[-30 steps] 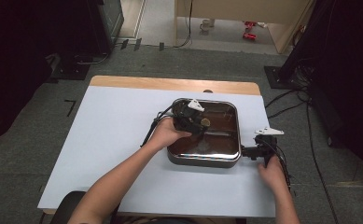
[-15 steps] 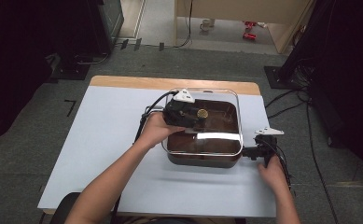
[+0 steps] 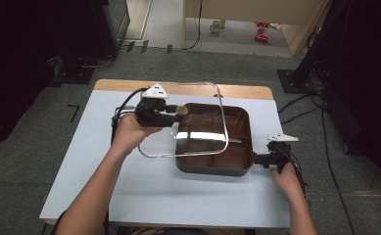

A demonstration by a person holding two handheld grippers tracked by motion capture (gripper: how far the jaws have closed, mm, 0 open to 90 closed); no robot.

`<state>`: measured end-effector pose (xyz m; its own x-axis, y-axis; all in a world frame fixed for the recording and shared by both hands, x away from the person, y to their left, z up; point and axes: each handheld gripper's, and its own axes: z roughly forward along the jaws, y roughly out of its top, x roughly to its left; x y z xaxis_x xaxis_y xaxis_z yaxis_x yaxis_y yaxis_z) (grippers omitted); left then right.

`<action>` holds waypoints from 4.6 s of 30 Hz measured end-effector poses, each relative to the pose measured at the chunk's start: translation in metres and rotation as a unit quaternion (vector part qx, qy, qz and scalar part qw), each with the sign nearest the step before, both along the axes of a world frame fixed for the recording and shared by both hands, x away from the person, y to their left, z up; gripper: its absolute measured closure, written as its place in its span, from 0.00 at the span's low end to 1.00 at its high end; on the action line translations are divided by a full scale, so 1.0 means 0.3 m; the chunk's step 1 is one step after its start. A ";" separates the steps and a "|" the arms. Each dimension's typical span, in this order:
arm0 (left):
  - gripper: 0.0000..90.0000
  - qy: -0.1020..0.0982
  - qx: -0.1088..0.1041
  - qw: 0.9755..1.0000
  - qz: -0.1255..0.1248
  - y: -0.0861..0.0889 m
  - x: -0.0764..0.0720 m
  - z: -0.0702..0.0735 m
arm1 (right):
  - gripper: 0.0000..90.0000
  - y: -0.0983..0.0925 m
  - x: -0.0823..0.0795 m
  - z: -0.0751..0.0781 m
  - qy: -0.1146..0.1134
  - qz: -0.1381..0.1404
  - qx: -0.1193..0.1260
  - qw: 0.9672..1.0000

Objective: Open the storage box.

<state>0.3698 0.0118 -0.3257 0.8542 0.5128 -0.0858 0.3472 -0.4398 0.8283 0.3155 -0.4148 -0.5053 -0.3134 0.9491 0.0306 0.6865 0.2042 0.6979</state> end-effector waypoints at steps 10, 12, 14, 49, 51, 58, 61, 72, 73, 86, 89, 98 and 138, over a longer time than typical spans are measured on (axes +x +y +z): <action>0.66 0.007 -0.003 0.997 0.075 0.211 0.025 0.004 | 0.00 0.000 0.000 0.000 0.000 0.000 0.000 1.000; 0.66 0.010 -0.006 0.996 0.089 0.248 0.033 -0.004 | 0.00 0.000 0.000 0.000 0.000 0.000 0.000 1.000; 0.66 0.014 -0.008 0.995 0.102 0.282 0.042 -0.016 | 0.00 0.000 0.000 0.000 0.001 0.000 0.000 1.000; 0.66 0.106 0.029 0.966 0.232 0.522 0.216 -0.413 | 0.00 -0.001 0.001 0.000 0.001 0.001 0.000 1.000; 0.66 0.107 0.030 0.967 0.231 0.514 0.219 -0.419 | 0.00 -0.001 0.001 0.000 0.001 0.001 0.000 1.000; 0.66 0.120 0.014 0.965 0.232 0.514 0.228 -0.433 | 0.00 0.000 0.001 0.000 0.001 0.001 -0.001 1.000; 0.65 0.125 0.037 0.963 0.235 0.505 0.230 -0.441 | 0.00 0.000 0.001 0.000 0.001 0.001 -0.001 1.000; 0.73 0.091 -0.044 0.965 0.240 0.547 0.204 -0.375 | 0.00 0.000 0.001 0.000 0.001 0.001 -0.001 1.000; 0.73 0.088 -0.035 0.967 0.238 0.542 0.199 -0.370 | 0.00 0.000 0.001 0.000 0.001 0.001 -0.001 1.000; 0.59 0.076 -0.026 0.980 0.180 0.444 0.133 -0.278 | 0.00 0.000 0.001 0.000 0.001 0.001 -0.001 1.000; 0.56 0.071 -0.025 0.983 0.166 0.419 0.115 -0.267 | 0.00 0.000 0.000 0.000 0.001 0.000 0.000 1.000; 0.48 0.060 -0.001 0.990 0.126 0.337 0.057 -0.271 | 0.00 0.000 0.000 0.000 0.001 0.000 0.000 1.000; 0.32 0.090 0.107 0.990 -0.005 0.067 -0.117 -0.522 | 0.00 0.000 0.001 0.000 0.001 0.001 -0.001 1.000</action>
